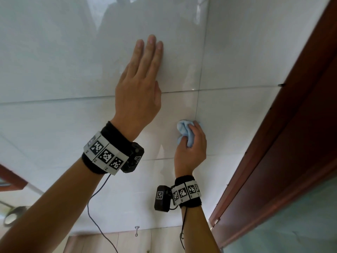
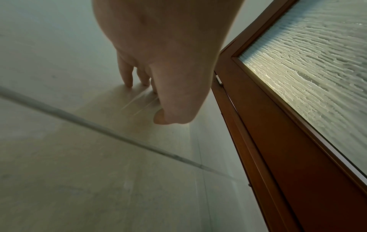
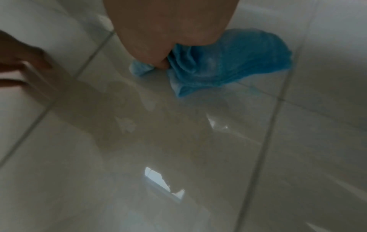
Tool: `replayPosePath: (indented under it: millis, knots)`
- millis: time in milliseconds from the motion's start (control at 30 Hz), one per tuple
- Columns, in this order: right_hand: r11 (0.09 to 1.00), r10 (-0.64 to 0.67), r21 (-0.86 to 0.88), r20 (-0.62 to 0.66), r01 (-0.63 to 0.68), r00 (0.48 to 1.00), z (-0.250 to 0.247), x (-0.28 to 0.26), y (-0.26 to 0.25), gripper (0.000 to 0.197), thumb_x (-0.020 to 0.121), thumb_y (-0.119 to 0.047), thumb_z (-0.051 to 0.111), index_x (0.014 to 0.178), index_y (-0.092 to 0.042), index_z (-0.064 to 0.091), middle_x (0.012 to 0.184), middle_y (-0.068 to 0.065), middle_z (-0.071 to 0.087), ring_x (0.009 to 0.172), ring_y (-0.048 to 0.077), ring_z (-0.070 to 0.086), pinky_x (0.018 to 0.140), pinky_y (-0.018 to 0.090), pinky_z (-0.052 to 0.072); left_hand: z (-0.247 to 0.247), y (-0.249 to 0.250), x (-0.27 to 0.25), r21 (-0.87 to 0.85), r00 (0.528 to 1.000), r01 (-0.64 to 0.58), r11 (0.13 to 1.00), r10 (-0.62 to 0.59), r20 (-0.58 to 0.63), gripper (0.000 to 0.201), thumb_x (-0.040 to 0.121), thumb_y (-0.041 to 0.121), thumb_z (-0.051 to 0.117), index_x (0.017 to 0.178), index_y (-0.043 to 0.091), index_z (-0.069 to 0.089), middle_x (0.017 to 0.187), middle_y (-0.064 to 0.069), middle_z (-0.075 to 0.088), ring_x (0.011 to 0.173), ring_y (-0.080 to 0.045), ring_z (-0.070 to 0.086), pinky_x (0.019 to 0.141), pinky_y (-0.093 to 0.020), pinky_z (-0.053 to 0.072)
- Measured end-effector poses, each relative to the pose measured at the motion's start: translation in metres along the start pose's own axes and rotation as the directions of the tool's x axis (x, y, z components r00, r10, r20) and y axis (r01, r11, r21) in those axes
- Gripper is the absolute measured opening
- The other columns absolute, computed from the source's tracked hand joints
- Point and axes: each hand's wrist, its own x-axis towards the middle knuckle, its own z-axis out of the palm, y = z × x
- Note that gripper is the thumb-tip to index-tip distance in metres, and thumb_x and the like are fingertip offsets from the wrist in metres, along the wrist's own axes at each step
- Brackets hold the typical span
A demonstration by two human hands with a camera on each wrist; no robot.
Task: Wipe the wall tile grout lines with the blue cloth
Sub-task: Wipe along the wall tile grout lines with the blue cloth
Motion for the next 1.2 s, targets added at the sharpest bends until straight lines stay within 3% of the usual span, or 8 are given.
replayPosePath:
  millis: [133,300,533,633,733,867,1067,1200]
  knots:
    - [0.989,-0.078,0.126,0.010,0.076,0.997,0.002,0.030,-0.031,0.037,0.085,0.011,0.071,0.119,-0.005,0.074,0.133,0.008,0.068,0.127,0.022,0.063,0.107,0.039,0.052,0.001,-0.002,-0.004,-0.005,1.000,-0.012,1.000,0.012,0.026,0.079,0.096,0.009,0.048,0.167,0.014,0.014,0.175,-0.004,0.012,0.162,-0.024,0.009,0.121,-0.036,0.038]
    - [0.952,-0.195,0.221,-0.096,0.212,0.976,0.013,0.074,-0.073,0.034,0.084,0.012,0.071,0.117,0.001,0.073,0.133,0.015,0.067,0.127,0.029,0.063,0.108,0.040,0.051,0.001,-0.005,-0.006,-0.032,0.999,-0.020,0.999,0.021,0.031,0.081,0.092,-0.001,0.043,0.167,0.016,0.016,0.175,-0.001,0.014,0.162,-0.020,0.010,0.119,-0.029,0.038]
    - [0.946,-0.238,0.198,-0.109,0.256,0.965,0.030,0.058,-0.039,0.025,0.090,0.004,0.070,0.114,0.005,0.072,0.131,0.012,0.066,0.125,0.032,0.064,0.109,0.033,0.048,-0.002,-0.010,-0.007,-0.052,0.998,-0.039,0.998,0.041,0.038,0.086,0.088,-0.009,0.040,0.167,0.018,0.020,0.175,0.001,0.016,0.162,-0.018,0.011,0.117,-0.023,0.037]
    - [0.960,-0.231,0.136,-0.105,0.244,0.967,0.025,0.042,-0.010,0.023,0.091,0.001,0.071,0.114,0.004,0.072,0.131,0.012,0.067,0.122,0.032,0.066,0.108,0.027,0.048,-0.002,-0.008,-0.007,-0.044,0.998,-0.040,0.998,0.042,0.047,0.082,0.091,-0.006,0.040,0.167,0.017,0.019,0.175,0.001,0.015,0.162,-0.019,0.010,0.118,-0.023,0.037]
    - [0.976,-0.191,0.086,-0.087,0.198,0.978,0.017,0.023,0.020,0.026,0.090,0.006,0.072,0.115,0.002,0.073,0.130,0.015,0.068,0.120,0.034,0.067,0.107,0.023,0.048,-0.002,-0.006,-0.008,-0.028,0.998,-0.029,0.999,0.031,0.063,0.080,0.093,-0.003,0.040,0.167,0.017,0.017,0.175,0.001,0.013,0.162,-0.019,0.009,0.112,-0.019,0.036]
    - [0.992,-0.115,0.043,-0.064,0.118,0.991,0.001,0.003,0.045,0.039,0.089,0.011,0.070,0.121,-0.012,0.068,0.133,0.015,0.068,0.124,0.030,0.065,0.106,0.030,0.052,-0.001,-0.003,-0.011,-0.018,0.997,-0.017,1.000,0.018,0.080,0.081,0.093,-0.003,0.040,0.168,0.018,0.015,0.175,0.001,0.012,0.162,-0.019,0.008,0.104,-0.019,0.040]
    - [1.000,0.000,0.024,-0.116,0.003,0.993,0.003,0.001,0.035,0.031,0.087,0.010,0.067,0.115,-0.002,0.072,0.132,0.012,0.068,0.125,0.022,0.062,0.108,0.024,0.046,-0.002,-0.001,-0.014,-0.046,0.996,-0.009,0.999,0.013,0.093,0.083,0.092,-0.003,0.041,0.168,0.018,0.016,0.175,0.001,0.012,0.162,-0.020,0.009,0.101,-0.020,0.043]
    - [0.999,-0.028,0.015,-0.163,0.031,0.986,0.010,0.020,0.012,0.032,0.083,0.009,0.066,0.114,0.000,0.072,0.127,0.012,0.070,0.123,0.026,0.062,0.106,0.035,0.050,-0.001,-0.004,-0.016,-0.046,0.995,-0.017,0.999,0.022,0.102,0.084,0.090,-0.004,0.042,0.168,0.019,0.017,0.175,0.003,0.013,0.162,-0.017,0.008,0.104,-0.014,0.036]
